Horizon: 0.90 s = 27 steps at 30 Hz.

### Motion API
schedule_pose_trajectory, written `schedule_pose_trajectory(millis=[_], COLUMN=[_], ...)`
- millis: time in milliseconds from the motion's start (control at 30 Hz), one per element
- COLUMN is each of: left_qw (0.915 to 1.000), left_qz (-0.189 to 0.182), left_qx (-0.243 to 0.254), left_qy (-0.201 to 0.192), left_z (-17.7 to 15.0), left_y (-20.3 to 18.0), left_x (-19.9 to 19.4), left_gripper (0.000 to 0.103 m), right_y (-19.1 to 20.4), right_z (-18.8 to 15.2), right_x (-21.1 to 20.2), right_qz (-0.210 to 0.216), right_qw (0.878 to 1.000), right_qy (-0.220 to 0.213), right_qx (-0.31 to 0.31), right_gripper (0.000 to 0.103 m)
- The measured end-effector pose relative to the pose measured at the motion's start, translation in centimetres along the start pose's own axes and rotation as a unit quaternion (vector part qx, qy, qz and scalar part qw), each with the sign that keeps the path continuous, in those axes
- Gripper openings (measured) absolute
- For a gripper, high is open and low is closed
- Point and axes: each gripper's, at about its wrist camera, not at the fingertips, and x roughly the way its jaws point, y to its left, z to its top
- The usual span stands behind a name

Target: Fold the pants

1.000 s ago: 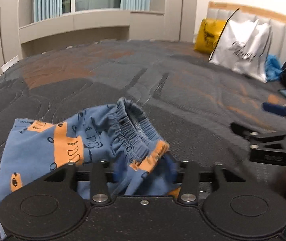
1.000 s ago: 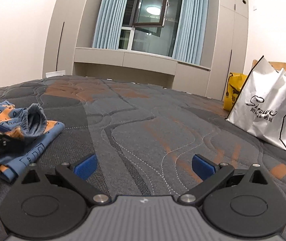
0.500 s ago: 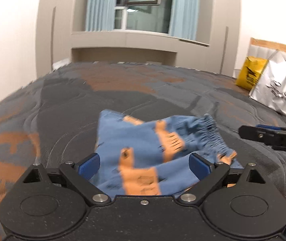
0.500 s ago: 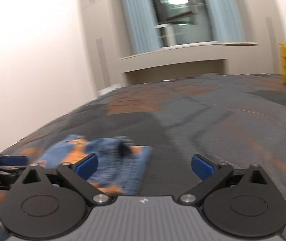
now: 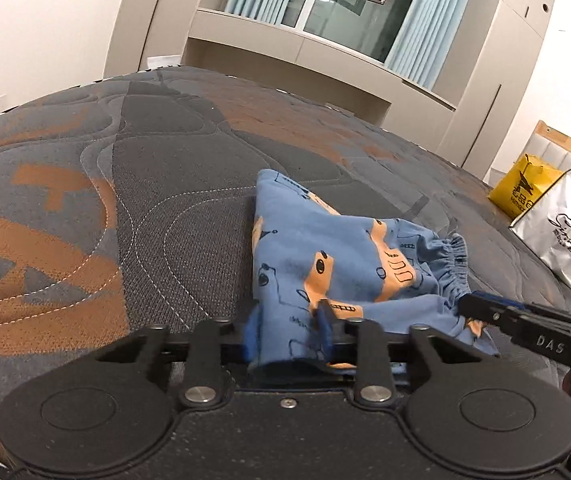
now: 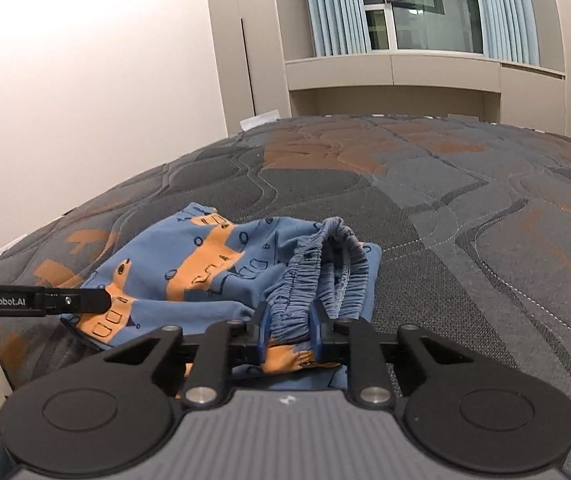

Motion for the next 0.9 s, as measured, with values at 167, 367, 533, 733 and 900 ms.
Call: schedule_pose_trajectory(millis=[167,367,533,733,900], left_qw=[0.9999,0.9993,0.9974,0.9901,0.9820], left_qz=[0.000,0.008,0.041,0.071,0.107], left_qx=[0.006,0.030,0.053,0.089,0.152], left_qy=[0.010,0.021,-0.027,-0.082,-0.035], left_z=[-0.5,-1.3,0.9,5.6,7.3], left_y=[0.3,0.6,0.7,-1.3,-2.7], left_x=[-0.3,-0.9,-2.3,1.5,7.8], left_gripper=[0.024,0.030,0.069,0.091,0.089], right_y=[-0.3,-0.8,-1.1,0.0,0.3], right_z=[0.0,-1.5,0.0,4.1,5.5], right_x=[-2.1,-1.3,-2.5,1.0,6.5], right_qz=[0.010,0.005,-0.015,-0.058,-0.111], right_qw=[1.000,1.000,1.000,0.994,0.987], right_qy=[-0.010,0.025,-0.018,-0.066,-0.034], right_qx=[0.009,0.015,-0.004,-0.063,-0.107], right_gripper=[0.022,0.024,0.086,0.097,0.097])
